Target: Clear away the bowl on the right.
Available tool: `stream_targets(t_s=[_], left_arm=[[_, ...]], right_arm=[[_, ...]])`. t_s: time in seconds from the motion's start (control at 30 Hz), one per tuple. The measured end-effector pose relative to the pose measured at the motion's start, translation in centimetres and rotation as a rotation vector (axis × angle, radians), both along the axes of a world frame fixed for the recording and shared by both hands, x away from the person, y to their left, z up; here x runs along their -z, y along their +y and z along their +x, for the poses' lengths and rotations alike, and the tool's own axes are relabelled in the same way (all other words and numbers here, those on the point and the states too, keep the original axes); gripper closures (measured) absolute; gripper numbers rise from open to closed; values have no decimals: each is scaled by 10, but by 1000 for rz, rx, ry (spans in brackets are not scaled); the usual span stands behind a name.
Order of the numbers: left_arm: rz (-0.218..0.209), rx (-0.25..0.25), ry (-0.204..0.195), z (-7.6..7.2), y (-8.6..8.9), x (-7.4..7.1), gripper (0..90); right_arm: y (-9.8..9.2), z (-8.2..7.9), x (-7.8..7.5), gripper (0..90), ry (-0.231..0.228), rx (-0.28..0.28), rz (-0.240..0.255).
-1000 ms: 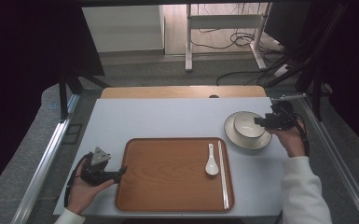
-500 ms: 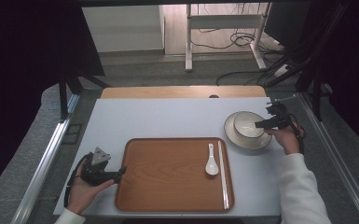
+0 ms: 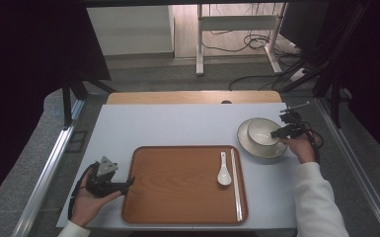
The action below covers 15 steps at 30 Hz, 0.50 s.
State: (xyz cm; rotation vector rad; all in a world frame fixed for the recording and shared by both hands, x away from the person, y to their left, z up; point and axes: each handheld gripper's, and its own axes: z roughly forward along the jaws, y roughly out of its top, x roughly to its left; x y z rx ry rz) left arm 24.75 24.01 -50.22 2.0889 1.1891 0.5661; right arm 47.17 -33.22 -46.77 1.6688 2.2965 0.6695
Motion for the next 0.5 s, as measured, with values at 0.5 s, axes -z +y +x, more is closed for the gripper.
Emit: stream_targets(t_s=[0.5], left_arm=[[-4, -6, 2, 0, 1, 1, 189]], right_arm=[[6, -1, -6, 825, -46, 8, 2]])
